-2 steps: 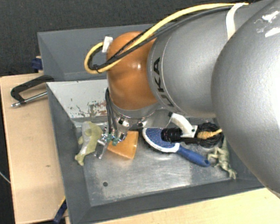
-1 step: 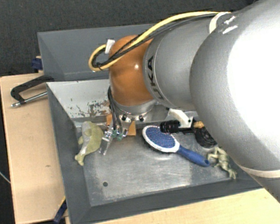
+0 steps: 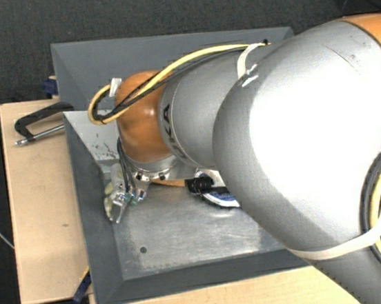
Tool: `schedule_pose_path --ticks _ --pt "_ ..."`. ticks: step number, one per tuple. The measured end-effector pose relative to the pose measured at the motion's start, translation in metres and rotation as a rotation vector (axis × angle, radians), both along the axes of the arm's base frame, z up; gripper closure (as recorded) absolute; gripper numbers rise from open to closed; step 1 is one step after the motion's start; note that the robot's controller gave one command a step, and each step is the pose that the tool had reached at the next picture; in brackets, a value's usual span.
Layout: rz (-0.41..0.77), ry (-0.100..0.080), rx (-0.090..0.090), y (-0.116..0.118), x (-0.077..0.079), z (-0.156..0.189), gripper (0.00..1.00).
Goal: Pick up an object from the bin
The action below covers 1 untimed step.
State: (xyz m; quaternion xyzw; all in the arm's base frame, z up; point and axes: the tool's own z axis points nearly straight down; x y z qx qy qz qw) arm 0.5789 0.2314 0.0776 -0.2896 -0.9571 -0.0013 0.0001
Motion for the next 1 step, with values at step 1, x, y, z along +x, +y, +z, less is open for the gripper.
schedule_pose_path --ticks 1 --pt "-0.004 -0.007 -0.001 -0.0033 0.0029 0.0047 1.00"
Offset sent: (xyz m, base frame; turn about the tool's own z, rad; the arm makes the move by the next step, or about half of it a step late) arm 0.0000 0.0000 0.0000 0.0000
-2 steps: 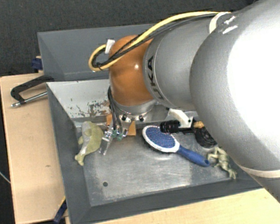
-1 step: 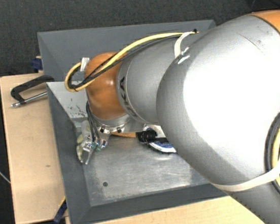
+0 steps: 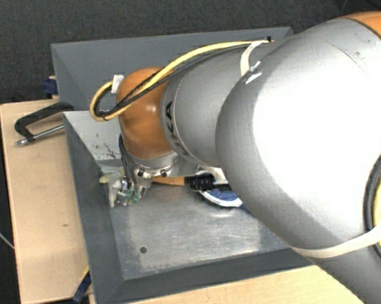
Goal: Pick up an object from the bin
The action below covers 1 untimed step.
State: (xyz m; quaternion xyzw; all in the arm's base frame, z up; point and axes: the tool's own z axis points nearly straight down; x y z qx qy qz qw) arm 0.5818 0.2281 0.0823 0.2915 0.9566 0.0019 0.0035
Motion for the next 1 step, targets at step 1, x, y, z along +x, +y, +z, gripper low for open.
schedule_pose_path --ticks 1 --pt "0.115 -0.007 0.003 -0.0033 0.0066 0.1567 1.00"
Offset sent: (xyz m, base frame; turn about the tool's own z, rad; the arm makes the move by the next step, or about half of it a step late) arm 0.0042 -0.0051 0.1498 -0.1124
